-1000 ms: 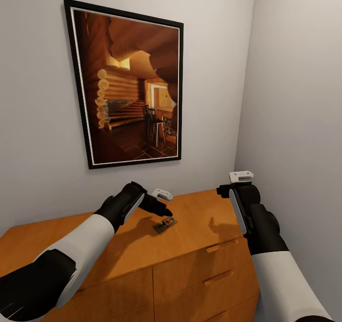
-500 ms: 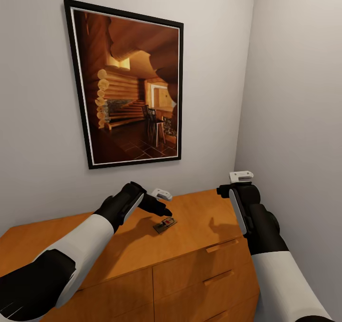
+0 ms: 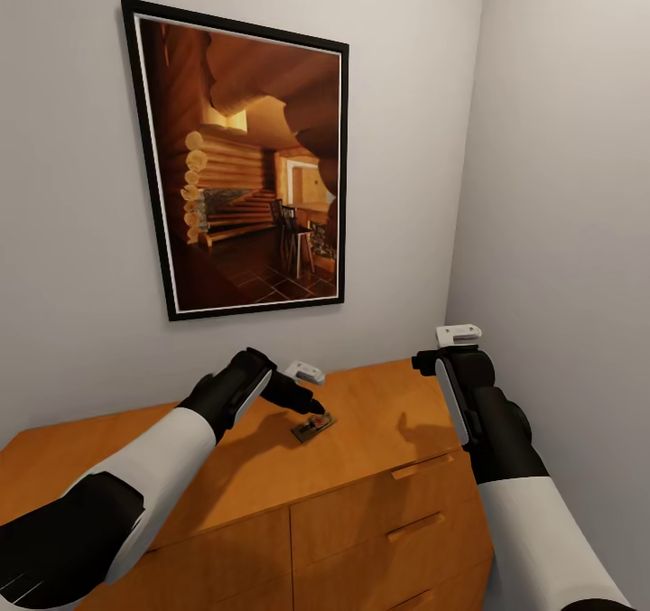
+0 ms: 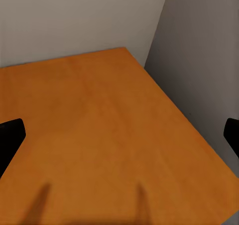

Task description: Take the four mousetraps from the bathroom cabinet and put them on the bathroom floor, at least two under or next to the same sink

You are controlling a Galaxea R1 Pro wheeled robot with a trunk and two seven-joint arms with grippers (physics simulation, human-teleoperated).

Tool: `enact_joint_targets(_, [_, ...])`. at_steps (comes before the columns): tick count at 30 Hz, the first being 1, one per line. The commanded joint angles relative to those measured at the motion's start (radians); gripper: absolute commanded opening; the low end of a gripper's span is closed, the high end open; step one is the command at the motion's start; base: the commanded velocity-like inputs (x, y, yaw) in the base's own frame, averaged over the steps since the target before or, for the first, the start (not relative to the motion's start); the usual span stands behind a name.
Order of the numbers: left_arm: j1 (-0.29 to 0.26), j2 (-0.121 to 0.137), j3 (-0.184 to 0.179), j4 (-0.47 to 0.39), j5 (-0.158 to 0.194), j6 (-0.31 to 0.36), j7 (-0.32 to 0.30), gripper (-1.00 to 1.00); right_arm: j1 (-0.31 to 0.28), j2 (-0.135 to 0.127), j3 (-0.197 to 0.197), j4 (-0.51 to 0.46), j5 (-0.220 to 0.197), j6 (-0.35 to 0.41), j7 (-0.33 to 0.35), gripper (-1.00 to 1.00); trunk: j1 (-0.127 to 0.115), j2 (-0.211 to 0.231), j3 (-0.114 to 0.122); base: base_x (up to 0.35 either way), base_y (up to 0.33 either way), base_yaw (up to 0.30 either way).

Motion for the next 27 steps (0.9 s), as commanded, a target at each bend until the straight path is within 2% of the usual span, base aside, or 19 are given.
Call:
enact_joint_targets(1, [-0.001,0.000,-0.003,0.006,0.006,0.005,0.001,1.00,-0.001,0.000,0.001,-0.001,0.008,0.006,0.003,1.00,0.000,-0.001,-0.001,0.000,0.000,0.000])
enact_joint_targets(13, [-0.001,-0.002,-0.002,0.068,0.006,-0.003,0.003,1.00,-0.001,0.000,0.001,-0.001,0.008,0.006,0.003,1.00,0.000,-0.001,-0.001,0.000,0.000,0.000])
enact_joint_targets(27, [-0.001,-0.003,-0.004,0.092,0.006,-0.006,0.003,1.00,-0.001,0.000,0.001,-0.001,0.009,0.006,0.003,1.00,0.000,-0.001,-0.001,0.000,0.000,0.000])
